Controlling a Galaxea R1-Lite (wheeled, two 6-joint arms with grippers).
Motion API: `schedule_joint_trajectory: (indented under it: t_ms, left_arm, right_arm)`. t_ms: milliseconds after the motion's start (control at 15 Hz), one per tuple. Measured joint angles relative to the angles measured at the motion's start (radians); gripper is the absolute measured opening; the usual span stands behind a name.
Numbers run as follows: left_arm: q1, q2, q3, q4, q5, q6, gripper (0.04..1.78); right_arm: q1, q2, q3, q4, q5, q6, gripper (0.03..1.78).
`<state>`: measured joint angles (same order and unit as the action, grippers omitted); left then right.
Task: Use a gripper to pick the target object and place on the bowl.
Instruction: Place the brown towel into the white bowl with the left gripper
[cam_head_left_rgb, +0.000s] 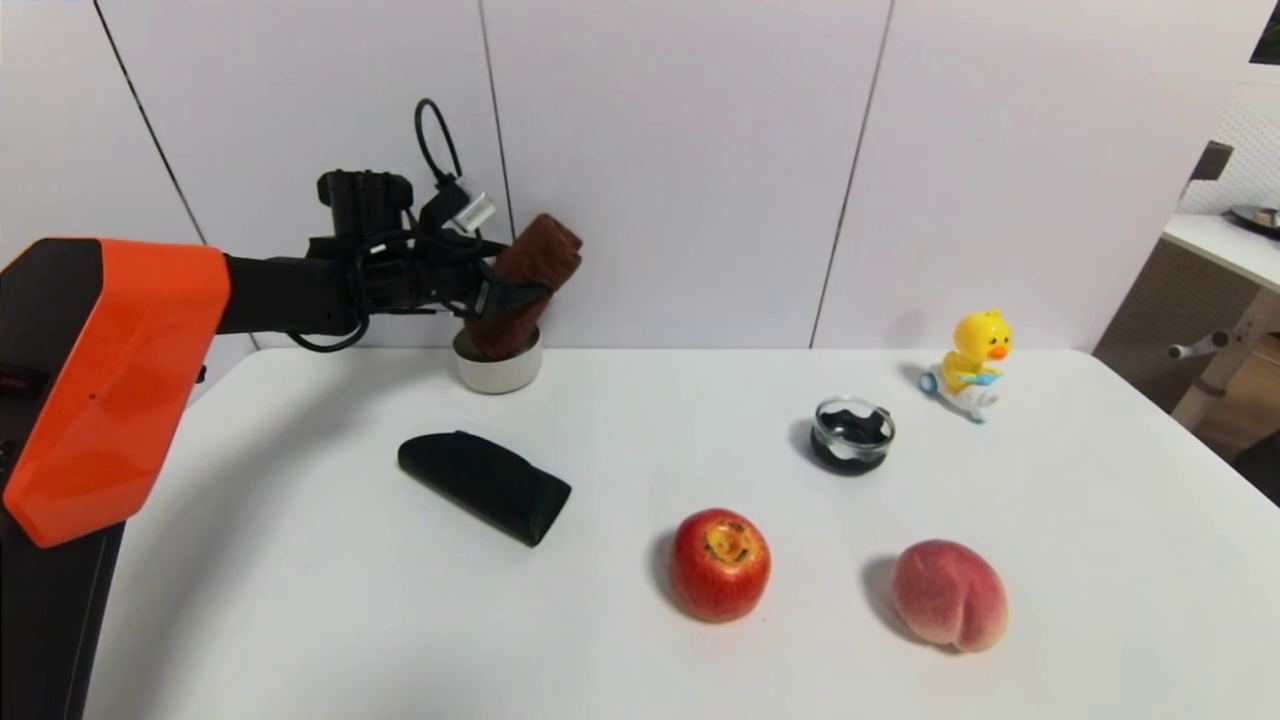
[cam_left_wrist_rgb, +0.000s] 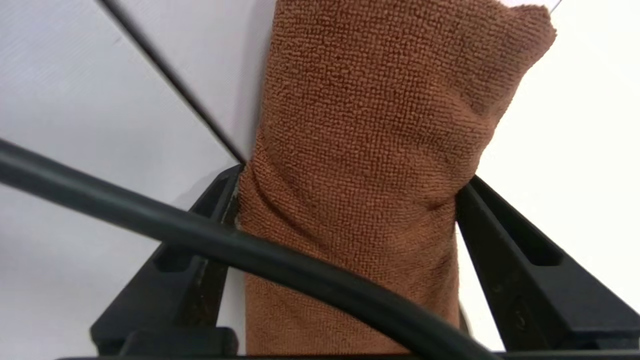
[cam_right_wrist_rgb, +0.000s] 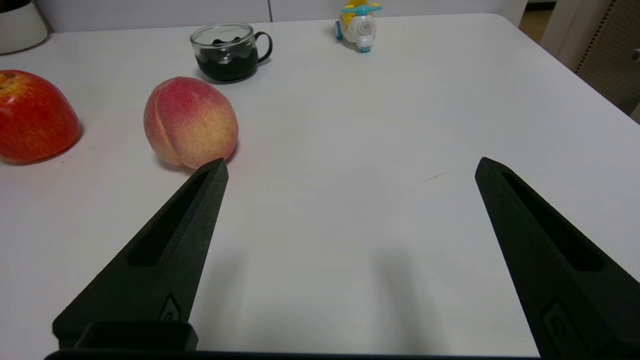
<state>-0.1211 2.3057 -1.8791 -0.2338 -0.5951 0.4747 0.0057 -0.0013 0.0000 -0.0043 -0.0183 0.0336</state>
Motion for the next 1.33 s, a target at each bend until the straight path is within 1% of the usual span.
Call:
schedule_joint_trajectory:
  t_ms: [267, 600, 933, 1333]
  left_arm:
    - [0.001, -0.005, 0.002, 0.002, 0.000, 0.000, 1.55]
    - [0.002, -0.007, 0.005, 0.003, 0.000, -0.008, 1.62]
    - [0.020, -0.027, 0.008, 0.006, 0.001, -0.006, 1.66]
    - [0.040, -0.120, 0.061, 0.035, 0.000, -0.020, 1.67]
  right_arm:
    - [0.000, 0.000, 0.000, 0.000, 0.000, 0.000, 1.71]
    - [0.000, 0.000, 0.000, 0.000, 0.000, 0.000, 1.71]
    - [0.000, 0.000, 0.000, 0.000, 0.000, 0.000, 1.71]
    - [0.000, 0.000, 0.000, 0.000, 0.000, 0.000, 1.71]
